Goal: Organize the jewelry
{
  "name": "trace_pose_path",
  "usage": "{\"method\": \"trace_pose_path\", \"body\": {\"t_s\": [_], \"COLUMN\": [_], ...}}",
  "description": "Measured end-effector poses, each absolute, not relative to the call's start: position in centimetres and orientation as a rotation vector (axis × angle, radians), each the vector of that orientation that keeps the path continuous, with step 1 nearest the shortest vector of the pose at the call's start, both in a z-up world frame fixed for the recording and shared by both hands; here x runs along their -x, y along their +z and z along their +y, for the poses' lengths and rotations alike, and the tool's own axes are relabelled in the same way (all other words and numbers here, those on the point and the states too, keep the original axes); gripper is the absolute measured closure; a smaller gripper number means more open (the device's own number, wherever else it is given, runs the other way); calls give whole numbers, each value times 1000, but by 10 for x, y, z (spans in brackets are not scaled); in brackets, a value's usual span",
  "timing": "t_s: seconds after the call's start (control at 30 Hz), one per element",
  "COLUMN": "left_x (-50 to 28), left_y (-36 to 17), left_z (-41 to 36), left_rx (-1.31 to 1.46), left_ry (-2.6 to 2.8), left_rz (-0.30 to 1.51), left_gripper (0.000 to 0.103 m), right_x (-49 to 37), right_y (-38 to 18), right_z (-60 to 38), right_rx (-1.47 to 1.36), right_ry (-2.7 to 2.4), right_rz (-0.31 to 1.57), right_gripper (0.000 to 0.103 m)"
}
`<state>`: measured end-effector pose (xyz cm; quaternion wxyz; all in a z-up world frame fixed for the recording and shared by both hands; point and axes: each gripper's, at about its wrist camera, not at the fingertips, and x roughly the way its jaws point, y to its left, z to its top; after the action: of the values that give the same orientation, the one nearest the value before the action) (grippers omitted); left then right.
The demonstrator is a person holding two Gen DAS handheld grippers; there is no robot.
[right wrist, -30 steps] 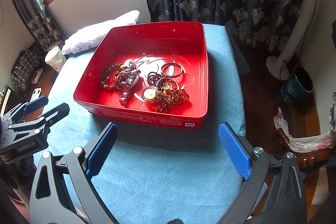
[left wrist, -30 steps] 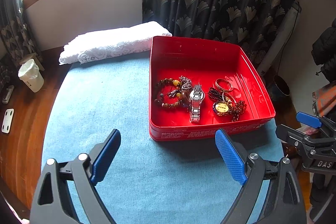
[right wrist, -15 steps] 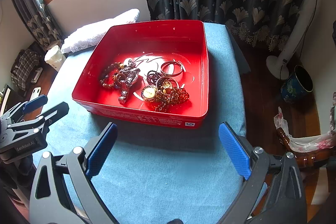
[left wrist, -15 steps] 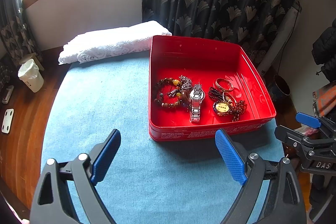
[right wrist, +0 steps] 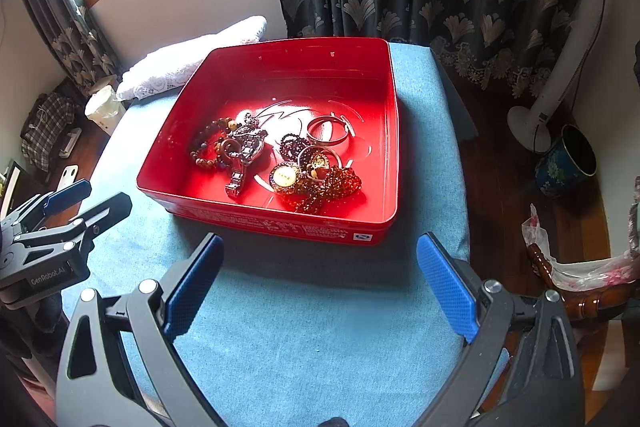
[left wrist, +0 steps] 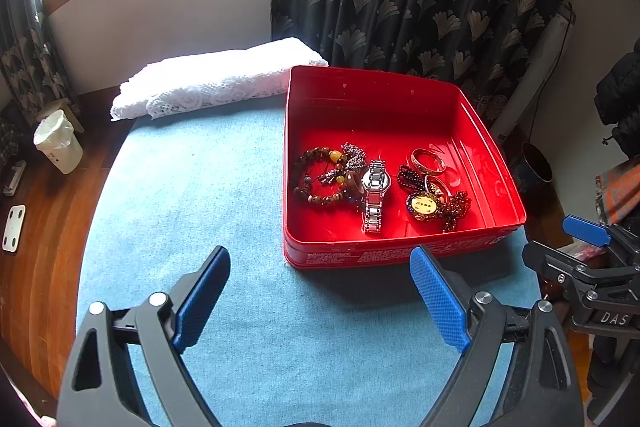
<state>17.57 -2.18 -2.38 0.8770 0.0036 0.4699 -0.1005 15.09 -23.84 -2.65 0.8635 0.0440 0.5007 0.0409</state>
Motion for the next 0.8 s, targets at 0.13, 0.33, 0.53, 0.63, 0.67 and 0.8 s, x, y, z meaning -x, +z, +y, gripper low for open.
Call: {"method": "trace_pose_path", "body": {"t_s": [0.13,0.33,0.53,0.63,0.67,0.8], "left_x": [-176,-177,-176,-177,-177,-177], "left_y": [-24,-25,-26,-25,-25,-26], "left_z": [-22,-22,-22,-22,-22,-22], "left_rx": [-9,-5,-4,-4,-4,-5], "left_ry": [-210,-211,-212,-210,-210,-207], "left_rz": [982,983,981,982,982,984], "left_gripper": [13,13,13,14,13,13], "right_x": [-151,-151,-151,-152,-152,-151], "right_y": [-26,-27,-27,-27,-26,-26], "right_z": [-238,-238,-238,-238,-238,-238], "right_rx": [-93,-93,-93,-92,-92,-93], "right_ry": [84,84,85,85,84,84], "right_rz": [1050,1049,1051,1051,1050,1049], "right_gripper": [9,9,9,9,9,9]}}
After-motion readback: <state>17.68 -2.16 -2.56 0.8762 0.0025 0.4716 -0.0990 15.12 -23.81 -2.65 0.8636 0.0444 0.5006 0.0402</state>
